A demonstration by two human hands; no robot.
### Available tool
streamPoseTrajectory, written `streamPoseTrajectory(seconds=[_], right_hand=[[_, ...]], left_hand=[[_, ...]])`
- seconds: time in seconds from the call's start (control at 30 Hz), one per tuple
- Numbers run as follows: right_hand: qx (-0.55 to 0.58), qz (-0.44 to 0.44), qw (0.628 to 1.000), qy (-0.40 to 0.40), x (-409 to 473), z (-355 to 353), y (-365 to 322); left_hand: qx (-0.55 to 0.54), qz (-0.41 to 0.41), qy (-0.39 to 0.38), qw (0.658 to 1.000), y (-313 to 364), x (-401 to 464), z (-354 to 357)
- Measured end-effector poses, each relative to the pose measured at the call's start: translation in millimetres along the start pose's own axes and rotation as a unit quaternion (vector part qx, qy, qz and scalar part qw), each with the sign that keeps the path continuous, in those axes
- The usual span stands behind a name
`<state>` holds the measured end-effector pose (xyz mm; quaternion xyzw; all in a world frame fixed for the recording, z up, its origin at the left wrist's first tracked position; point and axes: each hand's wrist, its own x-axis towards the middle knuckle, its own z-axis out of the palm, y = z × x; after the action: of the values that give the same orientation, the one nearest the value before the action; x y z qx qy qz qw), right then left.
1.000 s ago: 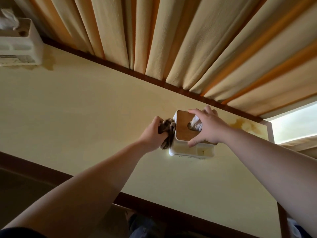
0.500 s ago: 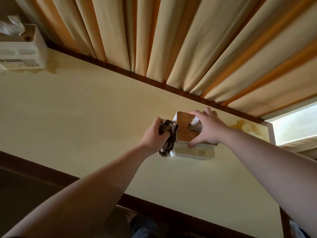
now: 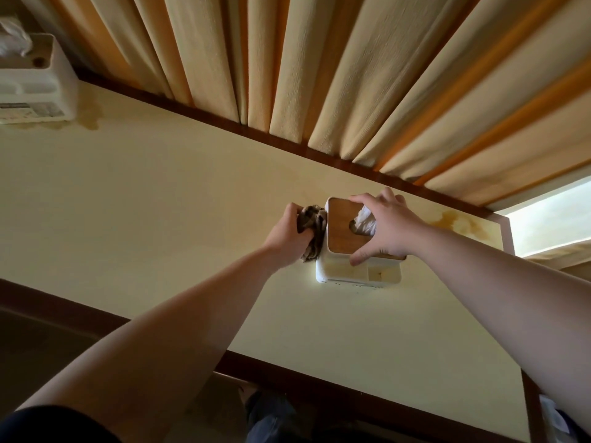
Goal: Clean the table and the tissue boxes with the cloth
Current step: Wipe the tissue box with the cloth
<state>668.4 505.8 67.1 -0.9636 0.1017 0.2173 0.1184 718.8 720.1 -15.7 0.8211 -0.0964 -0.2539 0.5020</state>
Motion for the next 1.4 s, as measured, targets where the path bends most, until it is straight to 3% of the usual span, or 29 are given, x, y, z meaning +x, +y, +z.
streamPoseTrajectory(seconds=[0.37, 0.63, 0.8, 1.1, 1.27, 1.4], right_hand=[[0.014, 0.008, 1.000, 0.002, -3.0, 1.3, -0.9], [0.030, 0.005, 1.000, -0.001, -3.5, 3.4, 1.1], [0.013, 0.013, 1.000, -0.008, -5.1, 2.4, -1.3], [-0.060, -0.047, 0.993, -0.095, -14.1, -17.6, -4.9], [-0.019, 0.095, 0.995, -0.009, -22.3, -10.1, -33.9], [-0.007, 0.222, 0.975, -0.005, -21.0, 4.3, -49.2]], left_hand=[[-0.053, 0.000, 0.004, 0.999, -28.2, -65.7, 21.5], [-0.059, 0.016, 0.055, 0.997, 9.7, -16.9, 6.7], [-0.020, 0.008, 0.035, 0.999, 25.6, 24.2, -4.9], [-0.042, 0.014, 0.063, 0.997, -1.2, 14.9, -26.6], [-0.079, 0.010, 0.073, 0.994, -11.0, 1.8, -28.8], [-0.082, 0.009, 0.061, 0.995, -11.9, -2.5, -26.2]])
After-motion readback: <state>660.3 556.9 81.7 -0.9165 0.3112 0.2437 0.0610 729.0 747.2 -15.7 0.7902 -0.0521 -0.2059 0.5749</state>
